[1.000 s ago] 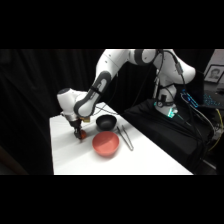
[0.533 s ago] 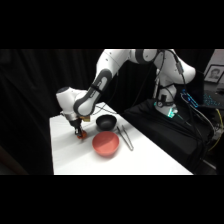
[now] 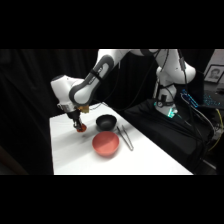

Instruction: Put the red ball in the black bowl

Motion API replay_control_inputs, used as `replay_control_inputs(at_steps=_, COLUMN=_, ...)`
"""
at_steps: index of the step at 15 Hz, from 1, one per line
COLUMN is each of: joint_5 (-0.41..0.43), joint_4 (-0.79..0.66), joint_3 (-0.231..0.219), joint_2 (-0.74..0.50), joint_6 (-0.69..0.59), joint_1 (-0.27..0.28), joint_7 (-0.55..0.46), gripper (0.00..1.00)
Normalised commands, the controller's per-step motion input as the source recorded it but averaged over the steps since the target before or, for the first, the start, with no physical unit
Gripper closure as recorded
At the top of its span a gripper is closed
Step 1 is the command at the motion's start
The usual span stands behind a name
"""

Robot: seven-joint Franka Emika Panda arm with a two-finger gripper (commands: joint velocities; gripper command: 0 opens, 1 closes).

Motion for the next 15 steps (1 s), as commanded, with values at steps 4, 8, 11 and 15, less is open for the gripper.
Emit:
replay_control_inputs(at_steps=4, joint_5=0.026, joint_4=-0.50, joint_3=-0.033, joint_2=-0.57, joint_6=-0.05, joint_1=-0.016, joint_7=-0.10, gripper=0.96)
replay_control_inputs(at_steps=8, joint_5=0.056, joint_4=-0.65, joint_3=-0.029, joint_2=-0.56, joint_6=0.11, joint_1=-0.027, joint_7=-0.13, gripper=0.96)
replay_control_inputs(at_steps=11, joint_5=0.106, joint_4=-0.72, joint_3=-0.032, joint_2=-0.52, joint_6=0.24, joint_1=-0.043, joint_7=-0.16, gripper=0.96)
replay_control_inputs(at_steps=15, joint_5=0.142, joint_4=-0.66, joint_3=-0.041, joint_2=-0.45, joint_6=0.31, joint_1=-0.046, joint_7=-0.18, gripper=0.96)
